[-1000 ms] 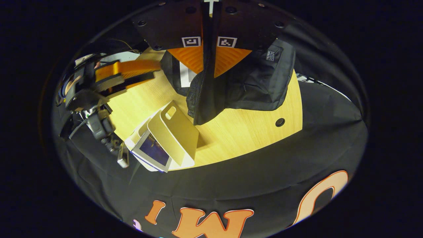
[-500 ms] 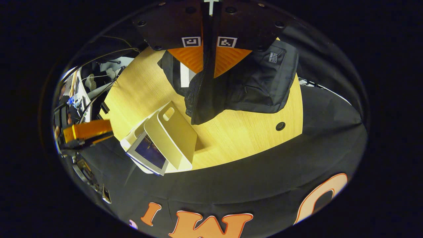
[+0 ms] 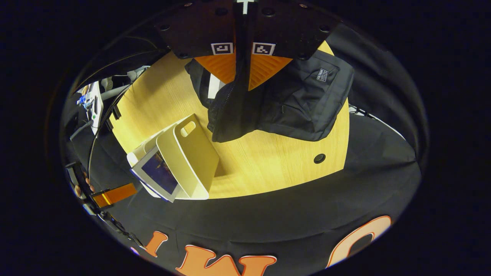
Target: Open the schoolbag, grab two books from the bookshelf and put them into the schoolbag.
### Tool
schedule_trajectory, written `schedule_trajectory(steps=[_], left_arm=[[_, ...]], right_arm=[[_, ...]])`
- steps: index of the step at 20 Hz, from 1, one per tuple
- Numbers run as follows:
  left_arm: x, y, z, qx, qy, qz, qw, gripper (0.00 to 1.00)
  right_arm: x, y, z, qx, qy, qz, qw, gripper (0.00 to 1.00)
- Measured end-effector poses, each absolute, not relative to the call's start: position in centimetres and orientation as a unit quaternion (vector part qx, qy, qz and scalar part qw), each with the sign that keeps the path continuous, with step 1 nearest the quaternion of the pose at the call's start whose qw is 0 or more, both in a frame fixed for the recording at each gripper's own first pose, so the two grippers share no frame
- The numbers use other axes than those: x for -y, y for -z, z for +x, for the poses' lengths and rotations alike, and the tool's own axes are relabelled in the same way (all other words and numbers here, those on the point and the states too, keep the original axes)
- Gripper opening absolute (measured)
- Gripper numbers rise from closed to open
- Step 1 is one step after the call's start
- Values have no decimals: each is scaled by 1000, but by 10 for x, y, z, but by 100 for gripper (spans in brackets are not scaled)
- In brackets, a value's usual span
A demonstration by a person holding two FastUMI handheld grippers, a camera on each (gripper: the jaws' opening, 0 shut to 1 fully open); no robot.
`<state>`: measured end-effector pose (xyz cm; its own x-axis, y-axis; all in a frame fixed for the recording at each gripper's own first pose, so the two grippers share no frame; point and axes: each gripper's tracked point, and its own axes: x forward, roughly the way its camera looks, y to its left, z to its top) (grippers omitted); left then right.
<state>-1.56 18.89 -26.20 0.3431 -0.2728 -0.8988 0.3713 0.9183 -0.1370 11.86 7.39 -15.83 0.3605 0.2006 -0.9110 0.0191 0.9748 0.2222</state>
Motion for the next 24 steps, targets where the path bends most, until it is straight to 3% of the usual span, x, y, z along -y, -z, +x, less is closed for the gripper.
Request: schedule_trajectory(steps=[4,9,11,12,13,14,18,24], left_arm=[[-189,263,-14,-545,168,43,820,4],[-185,264,-20,-553,143,31,820,5],[-184,263,-21,-554,135,30,821,4],[-184,263,-21,-555,132,30,821,5],[-182,262,-22,-555,130,29,821,5],[-182,262,-22,-555,129,28,821,4],[-181,261,-22,-554,130,27,822,4],[-183,260,-21,-547,145,27,824,4]], right_arm=[[-72,194,136,-599,-63,82,794,90],[-72,234,159,-623,-59,76,776,81],[-69,246,165,-631,-46,78,771,69],[-68,251,166,-634,-42,81,768,49],[-69,253,167,-637,-40,82,766,44],[-66,253,168,-637,-41,80,765,48],[-56,245,162,-639,-20,91,764,37],[-45,193,146,-607,-4,124,785,36]])
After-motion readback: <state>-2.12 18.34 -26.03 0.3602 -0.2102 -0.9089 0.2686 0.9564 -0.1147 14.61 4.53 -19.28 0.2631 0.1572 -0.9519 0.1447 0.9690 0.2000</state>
